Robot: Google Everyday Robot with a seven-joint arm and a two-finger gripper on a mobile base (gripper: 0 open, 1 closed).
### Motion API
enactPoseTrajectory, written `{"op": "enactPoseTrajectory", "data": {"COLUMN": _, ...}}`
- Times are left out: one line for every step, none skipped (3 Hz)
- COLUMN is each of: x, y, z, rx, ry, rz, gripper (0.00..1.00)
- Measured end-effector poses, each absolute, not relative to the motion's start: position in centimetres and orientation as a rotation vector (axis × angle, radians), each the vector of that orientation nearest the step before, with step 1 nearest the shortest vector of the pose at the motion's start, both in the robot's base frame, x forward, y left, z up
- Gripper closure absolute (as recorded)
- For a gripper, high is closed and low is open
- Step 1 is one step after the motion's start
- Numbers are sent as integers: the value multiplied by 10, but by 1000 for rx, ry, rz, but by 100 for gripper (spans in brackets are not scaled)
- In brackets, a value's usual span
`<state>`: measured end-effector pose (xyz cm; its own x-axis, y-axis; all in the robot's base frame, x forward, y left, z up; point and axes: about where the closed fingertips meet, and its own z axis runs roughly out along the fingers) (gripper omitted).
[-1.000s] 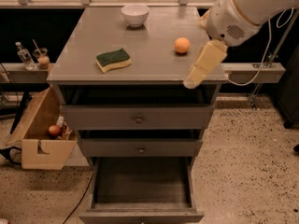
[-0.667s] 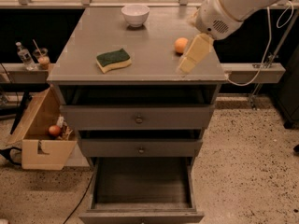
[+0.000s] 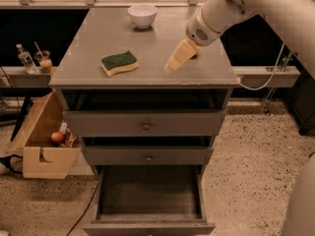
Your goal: Place sponge into bottom drawer
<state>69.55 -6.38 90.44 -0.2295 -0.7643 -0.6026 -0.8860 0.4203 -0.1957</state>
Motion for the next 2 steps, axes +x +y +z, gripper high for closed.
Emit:
{"op": "enactPoseTrajectory", "data": {"x": 696, "y": -64, "z": 904, "rx": -1391, "ry": 2043, "rz": 248, "gripper": 0}}
{"op": "enactPoseTrajectory", "data": {"x": 707, "y": -48, "z": 891, "rx": -1394, "ry": 2061, "rz": 268, "gripper": 0}}
